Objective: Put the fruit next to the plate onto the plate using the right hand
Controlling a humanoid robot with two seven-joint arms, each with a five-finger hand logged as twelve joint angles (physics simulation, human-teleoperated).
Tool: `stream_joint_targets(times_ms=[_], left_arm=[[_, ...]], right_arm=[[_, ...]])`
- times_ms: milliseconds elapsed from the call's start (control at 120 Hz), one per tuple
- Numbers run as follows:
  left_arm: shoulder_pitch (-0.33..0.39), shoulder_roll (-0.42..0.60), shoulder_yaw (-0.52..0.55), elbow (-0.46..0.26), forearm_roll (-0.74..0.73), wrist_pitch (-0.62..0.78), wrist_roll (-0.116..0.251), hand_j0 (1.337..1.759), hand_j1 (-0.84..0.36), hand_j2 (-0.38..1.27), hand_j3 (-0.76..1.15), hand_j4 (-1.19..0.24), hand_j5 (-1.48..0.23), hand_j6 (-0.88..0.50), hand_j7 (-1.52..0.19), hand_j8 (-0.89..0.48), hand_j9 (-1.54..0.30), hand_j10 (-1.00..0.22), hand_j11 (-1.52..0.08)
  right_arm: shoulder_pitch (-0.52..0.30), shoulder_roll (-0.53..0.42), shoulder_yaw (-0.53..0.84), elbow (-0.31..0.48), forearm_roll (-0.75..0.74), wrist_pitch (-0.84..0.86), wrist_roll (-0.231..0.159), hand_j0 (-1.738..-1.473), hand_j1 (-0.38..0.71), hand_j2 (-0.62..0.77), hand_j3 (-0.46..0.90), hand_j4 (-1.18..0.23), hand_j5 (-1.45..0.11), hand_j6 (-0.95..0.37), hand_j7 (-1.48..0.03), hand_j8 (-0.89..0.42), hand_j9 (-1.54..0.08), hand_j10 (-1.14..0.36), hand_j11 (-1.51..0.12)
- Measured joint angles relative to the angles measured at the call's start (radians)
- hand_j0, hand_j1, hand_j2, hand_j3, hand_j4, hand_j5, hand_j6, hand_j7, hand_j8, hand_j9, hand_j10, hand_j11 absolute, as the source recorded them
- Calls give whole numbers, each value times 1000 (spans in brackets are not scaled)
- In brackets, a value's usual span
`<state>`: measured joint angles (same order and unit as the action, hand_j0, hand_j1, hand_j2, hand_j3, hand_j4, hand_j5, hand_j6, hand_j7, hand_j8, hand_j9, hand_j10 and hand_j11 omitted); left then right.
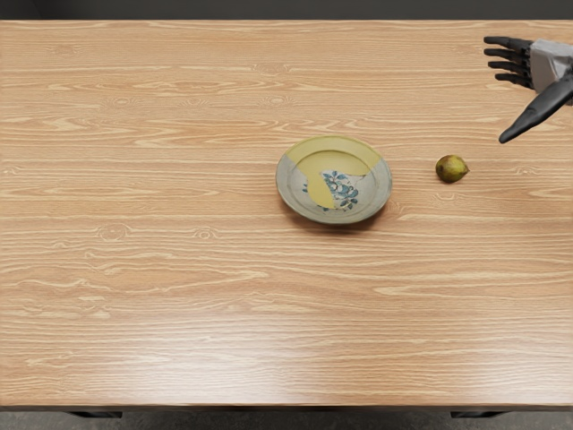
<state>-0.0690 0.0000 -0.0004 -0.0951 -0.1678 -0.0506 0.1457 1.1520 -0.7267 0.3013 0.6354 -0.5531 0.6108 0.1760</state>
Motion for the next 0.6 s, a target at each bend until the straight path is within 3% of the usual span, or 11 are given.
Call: stream_joint_targets(times_ms=[233,600], left_arm=[[0,0,0,0,0,0,0,1658,325,4,0,-21,-27,-21,-27,-21,-27,-21,-27],[0,0,0,0,0,0,0,1658,325,4,0,-21,-27,-21,-27,-21,-27,-21,-27]], right_arm=[[-4,4,-19,33,-153,0,24,-1658,-349,2,0,-3,0,-3,0,-2,0,-2,0],[-22,22,-86,88,-184,-16,25,-1658,-281,-10,0,-62,-76,-63,-76,-62,-76,-61,-76]])
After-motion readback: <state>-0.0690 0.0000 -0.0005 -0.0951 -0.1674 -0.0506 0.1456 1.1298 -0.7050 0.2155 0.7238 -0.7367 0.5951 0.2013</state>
